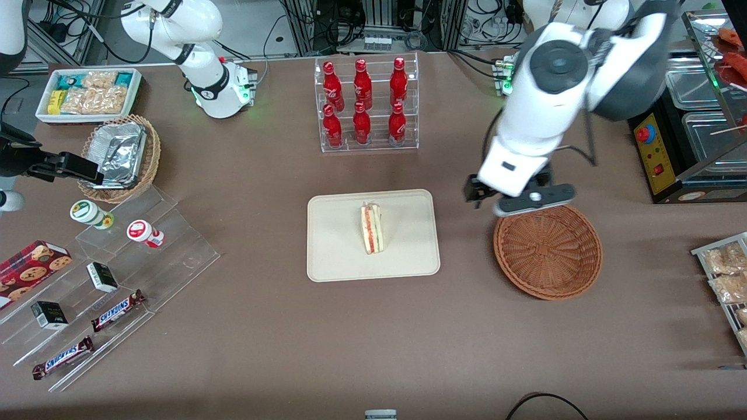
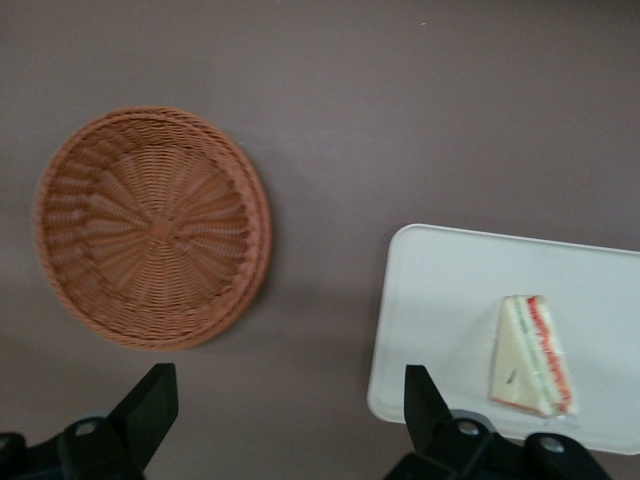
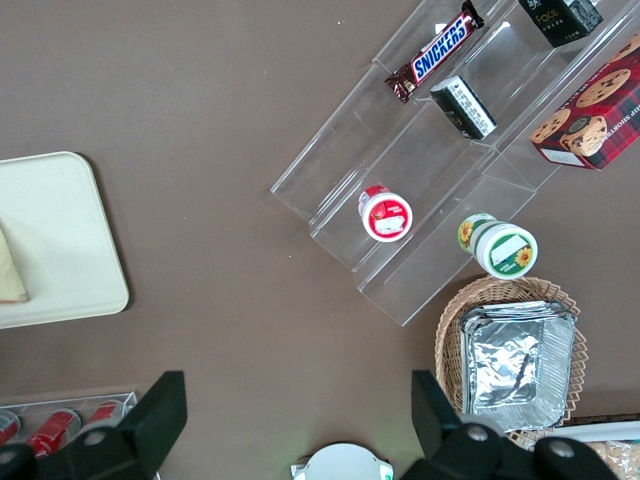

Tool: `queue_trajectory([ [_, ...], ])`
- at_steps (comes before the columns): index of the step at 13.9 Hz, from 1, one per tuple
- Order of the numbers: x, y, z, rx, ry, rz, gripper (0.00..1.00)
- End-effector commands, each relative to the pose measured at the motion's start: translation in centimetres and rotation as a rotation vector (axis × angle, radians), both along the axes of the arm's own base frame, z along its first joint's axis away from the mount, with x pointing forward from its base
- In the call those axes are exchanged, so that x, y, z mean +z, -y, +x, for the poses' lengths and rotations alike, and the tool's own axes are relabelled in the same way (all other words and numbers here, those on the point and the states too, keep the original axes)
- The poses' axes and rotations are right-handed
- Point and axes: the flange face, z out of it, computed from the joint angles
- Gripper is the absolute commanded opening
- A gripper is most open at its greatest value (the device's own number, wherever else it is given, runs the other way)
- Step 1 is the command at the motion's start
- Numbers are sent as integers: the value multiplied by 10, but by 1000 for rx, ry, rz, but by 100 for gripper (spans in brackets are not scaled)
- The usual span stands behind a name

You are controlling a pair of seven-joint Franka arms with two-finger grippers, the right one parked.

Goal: Place sandwich from basket to tray

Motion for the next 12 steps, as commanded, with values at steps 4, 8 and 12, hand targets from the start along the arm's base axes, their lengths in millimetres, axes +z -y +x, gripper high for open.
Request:
queue_trajectory([
  [4, 31, -80, 0, -33, -22, -1, 100],
  [8, 51, -145, 5, -78, -25, -9, 100],
  [12, 58, -189, 3, -129, -61, -4, 100],
])
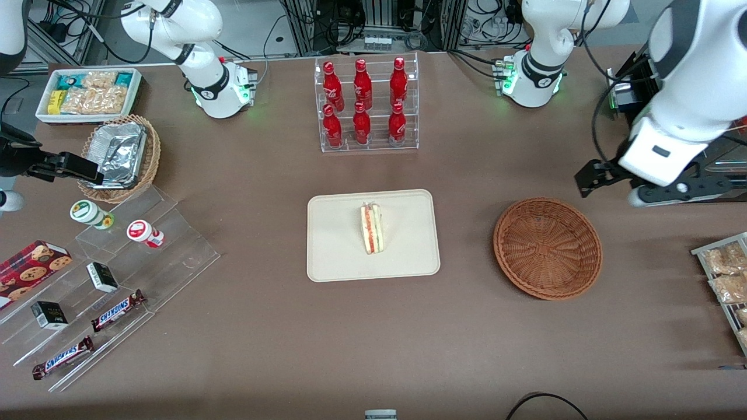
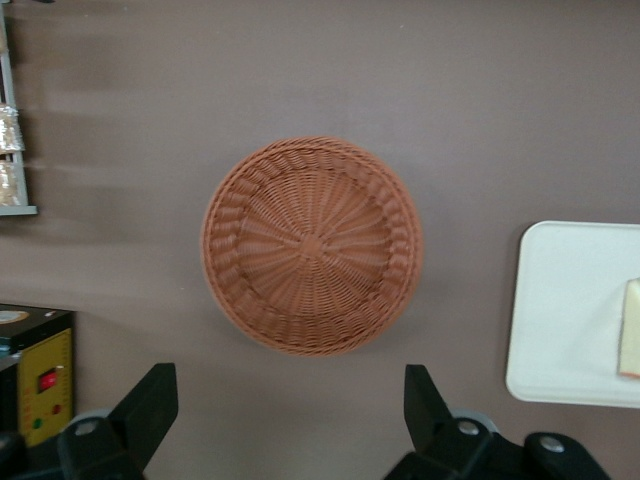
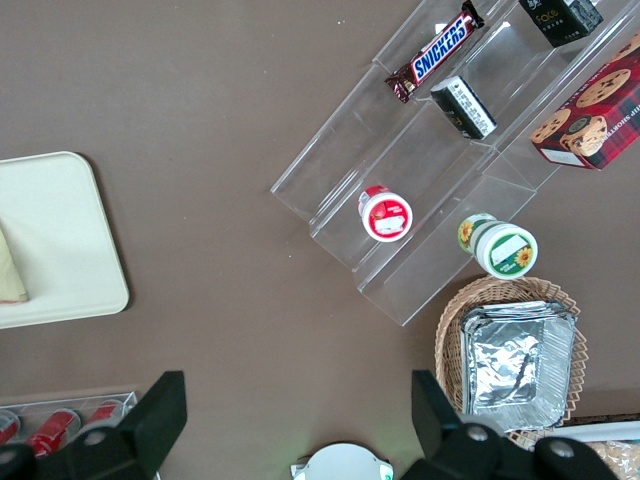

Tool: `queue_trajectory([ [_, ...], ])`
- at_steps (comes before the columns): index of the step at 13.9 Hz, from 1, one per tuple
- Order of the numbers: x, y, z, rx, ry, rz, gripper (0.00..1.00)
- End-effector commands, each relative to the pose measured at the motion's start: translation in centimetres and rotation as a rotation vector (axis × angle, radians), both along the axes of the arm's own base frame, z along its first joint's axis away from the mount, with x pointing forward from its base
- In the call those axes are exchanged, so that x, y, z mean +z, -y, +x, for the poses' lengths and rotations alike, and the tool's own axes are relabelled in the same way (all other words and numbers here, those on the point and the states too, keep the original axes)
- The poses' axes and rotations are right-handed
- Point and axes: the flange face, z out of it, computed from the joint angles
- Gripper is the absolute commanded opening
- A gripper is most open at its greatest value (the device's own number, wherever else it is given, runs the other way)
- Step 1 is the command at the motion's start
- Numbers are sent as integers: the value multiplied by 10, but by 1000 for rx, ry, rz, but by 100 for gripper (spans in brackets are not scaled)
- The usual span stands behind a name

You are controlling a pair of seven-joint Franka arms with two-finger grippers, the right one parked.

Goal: Place sandwich from basket to tray

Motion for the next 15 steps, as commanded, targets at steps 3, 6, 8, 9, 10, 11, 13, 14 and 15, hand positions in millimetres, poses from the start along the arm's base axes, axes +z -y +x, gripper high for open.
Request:
queue_trajectory([
  [3, 14, -28, -20, -72, -54, -39, 100],
  [6, 25, -33, -34, -73, -62, -37, 100],
  [8, 26, -39, -37, -85, -76, -35, 100],
  [9, 27, -39, -37, -87, -74, -33, 100],
  [10, 29, -39, -38, -90, -71, -33, 100],
  [11, 32, -40, -39, -87, -78, -33, 100],
  [13, 35, -39, -40, -91, -88, -34, 100],
  [14, 35, -38, -38, -95, -86, -28, 100],
  [15, 37, -38, -35, -95, -83, -27, 100],
])
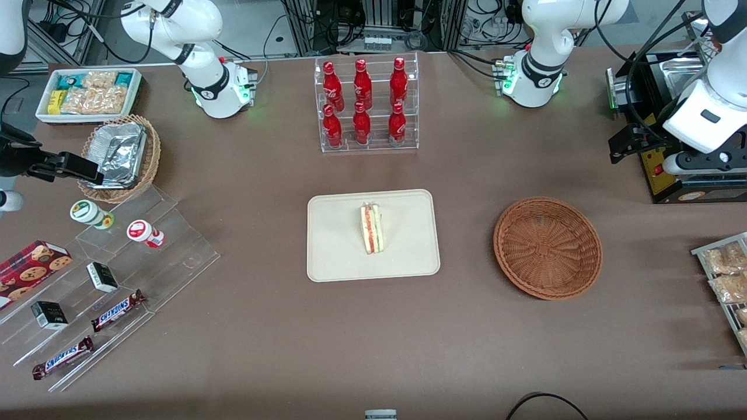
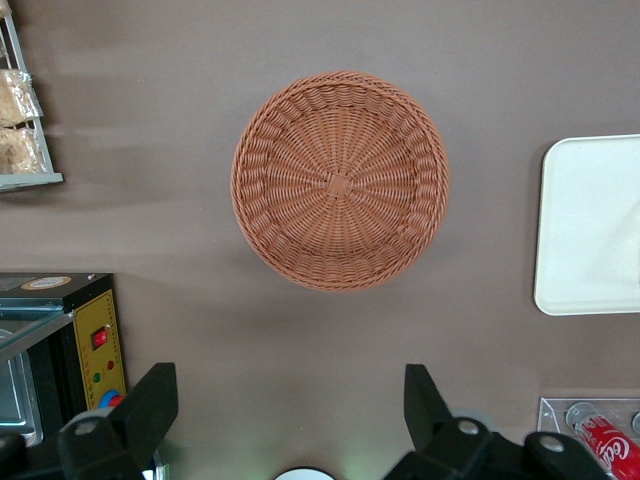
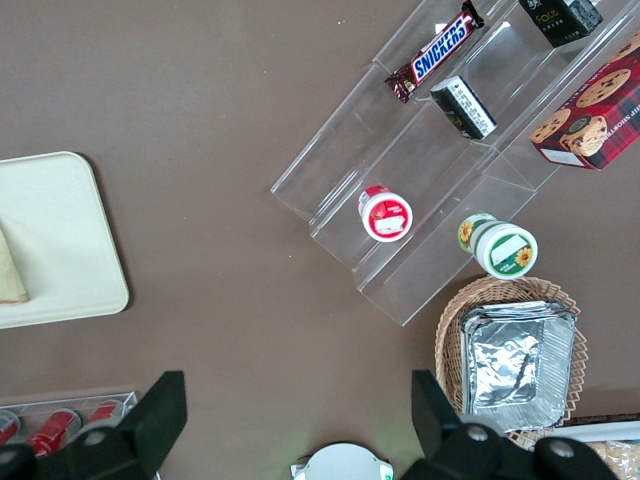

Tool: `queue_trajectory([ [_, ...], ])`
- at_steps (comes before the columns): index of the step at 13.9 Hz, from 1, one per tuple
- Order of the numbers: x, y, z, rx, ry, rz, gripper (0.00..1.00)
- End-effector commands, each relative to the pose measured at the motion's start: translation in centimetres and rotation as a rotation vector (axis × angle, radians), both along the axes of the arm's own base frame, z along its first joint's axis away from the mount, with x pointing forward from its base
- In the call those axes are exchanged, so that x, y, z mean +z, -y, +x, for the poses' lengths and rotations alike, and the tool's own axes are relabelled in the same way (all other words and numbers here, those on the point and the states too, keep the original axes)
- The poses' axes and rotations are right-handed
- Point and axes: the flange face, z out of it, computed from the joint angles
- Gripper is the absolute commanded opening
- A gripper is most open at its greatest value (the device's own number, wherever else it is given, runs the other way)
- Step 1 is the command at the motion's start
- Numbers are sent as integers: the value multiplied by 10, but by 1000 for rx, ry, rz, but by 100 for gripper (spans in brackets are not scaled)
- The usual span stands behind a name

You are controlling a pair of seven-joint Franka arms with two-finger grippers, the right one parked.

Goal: Place sandwich from basket to tray

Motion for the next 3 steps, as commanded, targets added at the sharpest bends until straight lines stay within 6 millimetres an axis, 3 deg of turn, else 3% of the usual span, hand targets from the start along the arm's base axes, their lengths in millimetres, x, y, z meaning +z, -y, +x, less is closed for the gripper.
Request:
queue_trajectory([
  [1, 9, 0, -3, -24, 0, -8, 100],
  [3, 9, -1, -6, -90, -24, -14, 100],
])
